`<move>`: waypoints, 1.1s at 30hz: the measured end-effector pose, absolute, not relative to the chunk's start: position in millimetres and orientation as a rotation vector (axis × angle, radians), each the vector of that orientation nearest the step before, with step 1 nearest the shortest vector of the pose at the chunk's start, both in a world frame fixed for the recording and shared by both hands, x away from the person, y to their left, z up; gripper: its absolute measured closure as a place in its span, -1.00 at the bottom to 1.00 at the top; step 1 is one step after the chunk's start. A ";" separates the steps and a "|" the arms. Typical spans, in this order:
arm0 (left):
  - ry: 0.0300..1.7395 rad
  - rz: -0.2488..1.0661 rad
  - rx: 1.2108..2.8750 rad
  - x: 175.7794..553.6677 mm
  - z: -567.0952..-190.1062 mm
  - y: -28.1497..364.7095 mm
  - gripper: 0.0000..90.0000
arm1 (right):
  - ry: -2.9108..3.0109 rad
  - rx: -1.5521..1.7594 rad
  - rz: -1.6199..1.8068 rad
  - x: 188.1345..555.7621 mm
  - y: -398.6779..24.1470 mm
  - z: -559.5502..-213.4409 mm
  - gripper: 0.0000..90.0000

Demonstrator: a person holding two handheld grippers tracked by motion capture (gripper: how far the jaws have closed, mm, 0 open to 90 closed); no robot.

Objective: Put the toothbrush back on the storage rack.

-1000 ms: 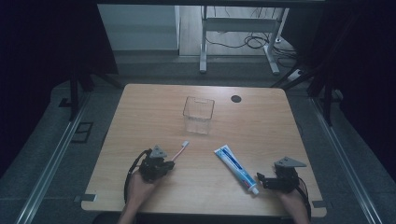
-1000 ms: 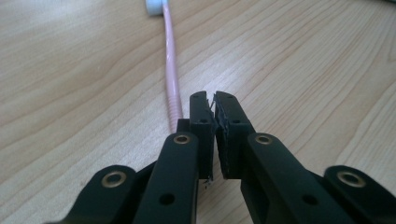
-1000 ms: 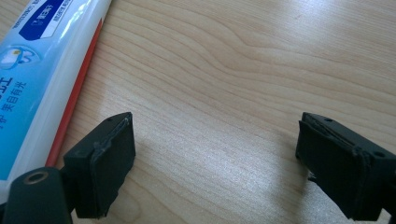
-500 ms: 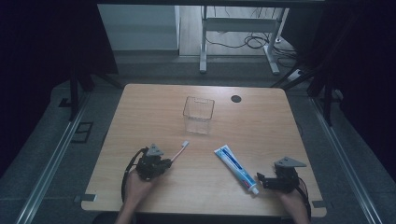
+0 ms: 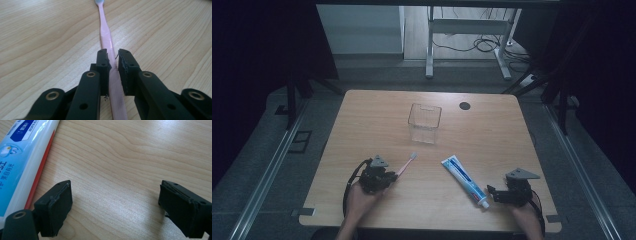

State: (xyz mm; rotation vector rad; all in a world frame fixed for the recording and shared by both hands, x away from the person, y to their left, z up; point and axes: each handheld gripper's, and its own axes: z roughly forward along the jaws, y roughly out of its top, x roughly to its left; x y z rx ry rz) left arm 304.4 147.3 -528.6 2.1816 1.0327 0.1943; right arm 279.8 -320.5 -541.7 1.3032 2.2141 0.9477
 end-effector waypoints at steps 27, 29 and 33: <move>0.999 0.204 2.221 302.7 -531.6 132.5 0.74 | 2.214 1.303 0.948 279.8 -320.5 -541.7 -0.74; 1.006 0.197 2.218 303.0 -531.8 133.4 0.84 | 2.214 1.303 0.948 279.8 -320.5 -541.7 -0.74; 1.018 0.189 2.203 303.3 -533.0 135.8 0.99 | 2.214 1.303 0.948 279.8 -320.5 -541.7 -0.74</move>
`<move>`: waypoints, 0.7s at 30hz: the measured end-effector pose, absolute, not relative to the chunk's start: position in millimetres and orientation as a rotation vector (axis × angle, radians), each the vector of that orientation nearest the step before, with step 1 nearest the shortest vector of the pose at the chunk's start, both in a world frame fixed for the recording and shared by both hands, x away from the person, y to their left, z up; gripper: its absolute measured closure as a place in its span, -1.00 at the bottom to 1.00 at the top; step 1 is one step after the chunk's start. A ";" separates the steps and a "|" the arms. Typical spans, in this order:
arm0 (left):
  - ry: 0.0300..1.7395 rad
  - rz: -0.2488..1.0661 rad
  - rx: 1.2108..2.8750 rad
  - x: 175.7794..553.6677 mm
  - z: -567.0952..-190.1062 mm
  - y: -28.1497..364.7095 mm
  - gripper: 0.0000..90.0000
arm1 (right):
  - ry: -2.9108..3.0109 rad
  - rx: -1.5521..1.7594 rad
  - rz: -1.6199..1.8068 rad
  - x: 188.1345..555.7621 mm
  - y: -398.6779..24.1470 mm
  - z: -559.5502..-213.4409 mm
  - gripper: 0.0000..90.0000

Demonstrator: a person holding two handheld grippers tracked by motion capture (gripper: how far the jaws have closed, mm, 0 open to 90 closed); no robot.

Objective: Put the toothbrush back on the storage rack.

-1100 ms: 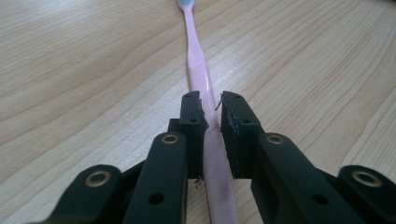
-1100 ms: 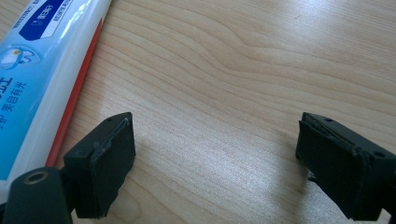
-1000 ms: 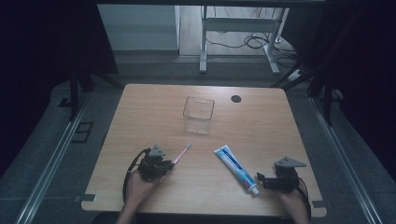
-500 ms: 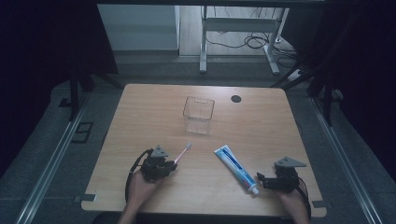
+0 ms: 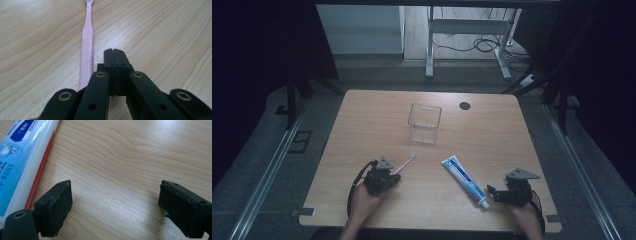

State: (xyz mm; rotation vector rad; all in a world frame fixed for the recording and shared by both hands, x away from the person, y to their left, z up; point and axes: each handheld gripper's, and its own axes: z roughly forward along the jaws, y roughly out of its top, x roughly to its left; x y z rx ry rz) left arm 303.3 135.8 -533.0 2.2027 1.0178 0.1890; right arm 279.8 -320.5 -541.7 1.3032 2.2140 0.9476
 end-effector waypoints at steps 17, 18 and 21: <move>1.041 0.301 2.156 304.6 -520.4 141.1 0.56 | 2.214 1.299 0.948 279.9 -320.6 -541.7 -0.74; 1.053 0.305 2.164 306.6 -521.4 141.7 0.54 | 2.214 1.300 0.948 279.9 -320.6 -541.7 -0.74; 1.061 0.283 2.183 310.2 -525.9 140.9 0.43 | 2.214 1.302 0.948 279.8 -320.5 -541.7 -0.74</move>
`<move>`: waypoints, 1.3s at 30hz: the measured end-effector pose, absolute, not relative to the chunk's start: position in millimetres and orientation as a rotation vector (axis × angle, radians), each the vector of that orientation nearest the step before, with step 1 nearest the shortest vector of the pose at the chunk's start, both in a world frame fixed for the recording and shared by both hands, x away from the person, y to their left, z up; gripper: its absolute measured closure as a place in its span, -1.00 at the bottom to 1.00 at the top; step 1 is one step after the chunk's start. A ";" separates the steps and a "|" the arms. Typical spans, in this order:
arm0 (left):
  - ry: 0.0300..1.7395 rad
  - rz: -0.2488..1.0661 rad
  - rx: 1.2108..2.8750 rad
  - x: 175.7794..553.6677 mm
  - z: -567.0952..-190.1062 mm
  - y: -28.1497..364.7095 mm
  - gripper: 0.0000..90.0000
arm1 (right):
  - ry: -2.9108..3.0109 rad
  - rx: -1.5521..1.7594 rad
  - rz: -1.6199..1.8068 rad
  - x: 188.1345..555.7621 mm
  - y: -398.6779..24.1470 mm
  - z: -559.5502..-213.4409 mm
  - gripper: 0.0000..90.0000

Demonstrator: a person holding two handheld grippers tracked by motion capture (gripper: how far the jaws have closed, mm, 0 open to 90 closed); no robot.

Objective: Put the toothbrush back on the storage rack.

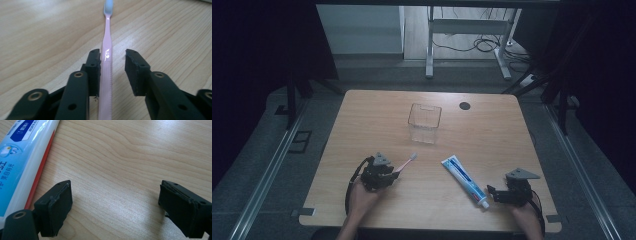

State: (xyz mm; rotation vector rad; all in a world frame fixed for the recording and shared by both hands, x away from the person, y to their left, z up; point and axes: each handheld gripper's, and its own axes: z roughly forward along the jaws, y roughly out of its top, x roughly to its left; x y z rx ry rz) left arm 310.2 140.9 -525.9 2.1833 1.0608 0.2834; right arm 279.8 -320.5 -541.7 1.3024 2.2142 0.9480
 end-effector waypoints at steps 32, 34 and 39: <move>1.135 0.066 2.559 357.3 -506.5 114.5 0.63 | 2.214 1.299 0.948 279.9 -320.6 -541.8 -0.74; 1.139 0.073 2.596 359.3 -505.1 110.6 0.73 | 2.214 1.303 0.948 279.7 -320.4 -541.7 -0.74; 1.110 0.100 2.636 359.7 -504.1 104.3 0.76 | 2.214 1.302 0.947 279.8 -320.5 -541.7 -0.74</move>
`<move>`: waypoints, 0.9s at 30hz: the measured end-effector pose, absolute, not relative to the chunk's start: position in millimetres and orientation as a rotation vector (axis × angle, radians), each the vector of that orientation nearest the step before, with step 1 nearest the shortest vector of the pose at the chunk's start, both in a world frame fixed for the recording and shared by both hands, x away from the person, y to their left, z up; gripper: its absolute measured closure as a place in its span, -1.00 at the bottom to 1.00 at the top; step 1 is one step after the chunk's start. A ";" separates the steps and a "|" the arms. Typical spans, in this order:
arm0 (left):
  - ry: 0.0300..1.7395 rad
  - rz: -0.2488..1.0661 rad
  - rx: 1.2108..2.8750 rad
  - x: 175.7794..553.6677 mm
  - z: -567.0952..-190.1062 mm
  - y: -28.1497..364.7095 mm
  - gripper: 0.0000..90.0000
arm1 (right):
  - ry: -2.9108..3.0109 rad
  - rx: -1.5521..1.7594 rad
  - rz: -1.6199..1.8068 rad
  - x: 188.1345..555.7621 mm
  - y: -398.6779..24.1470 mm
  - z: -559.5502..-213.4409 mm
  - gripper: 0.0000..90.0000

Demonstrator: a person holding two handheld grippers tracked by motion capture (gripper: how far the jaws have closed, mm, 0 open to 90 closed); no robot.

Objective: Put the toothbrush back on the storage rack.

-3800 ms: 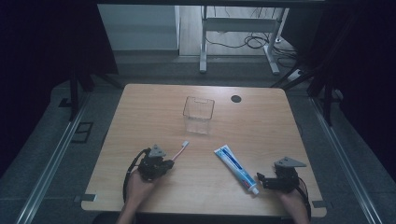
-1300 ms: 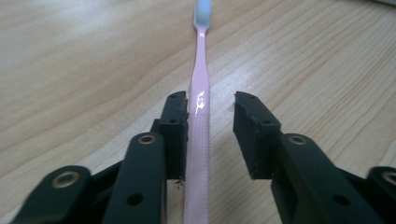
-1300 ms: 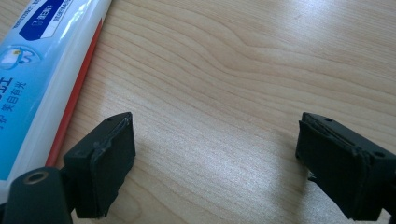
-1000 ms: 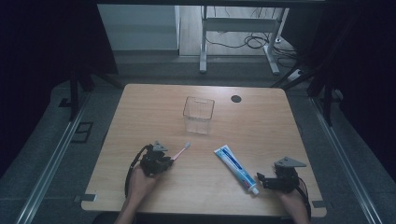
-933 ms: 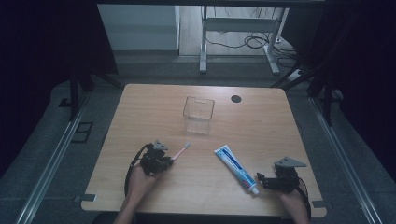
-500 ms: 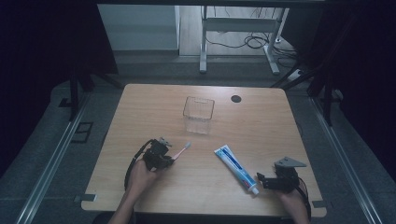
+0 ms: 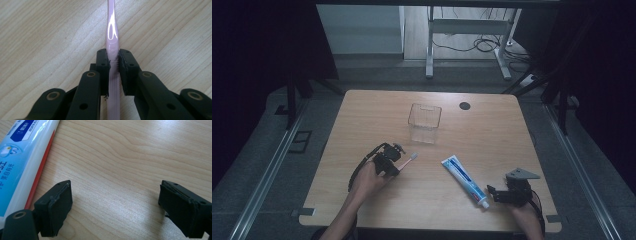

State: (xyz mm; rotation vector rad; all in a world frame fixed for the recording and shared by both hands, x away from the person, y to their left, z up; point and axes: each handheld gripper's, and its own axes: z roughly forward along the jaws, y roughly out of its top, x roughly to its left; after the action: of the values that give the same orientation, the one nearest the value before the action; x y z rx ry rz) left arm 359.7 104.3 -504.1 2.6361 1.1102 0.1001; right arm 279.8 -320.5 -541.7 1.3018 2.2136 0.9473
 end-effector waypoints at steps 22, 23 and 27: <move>1.016 0.168 2.442 359.2 -446.5 118.2 0.76 | 2.213 1.301 0.948 279.9 -320.5 -541.7 -0.74; 1.011 0.172 2.439 359.2 -443.6 117.9 0.76 | 2.213 1.301 0.948 279.9 -320.5 -541.7 -0.74; 0.993 0.196 2.427 359.3 -434.3 116.0 0.75 | 2.213 1.302 0.949 279.9 -320.5 -541.7 -0.74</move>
State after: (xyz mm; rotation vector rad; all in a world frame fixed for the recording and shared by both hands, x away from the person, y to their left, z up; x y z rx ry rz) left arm 359.3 116.0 -434.3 2.4267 0.9926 0.1965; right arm 279.9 -320.5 -541.7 1.3022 2.2130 0.9485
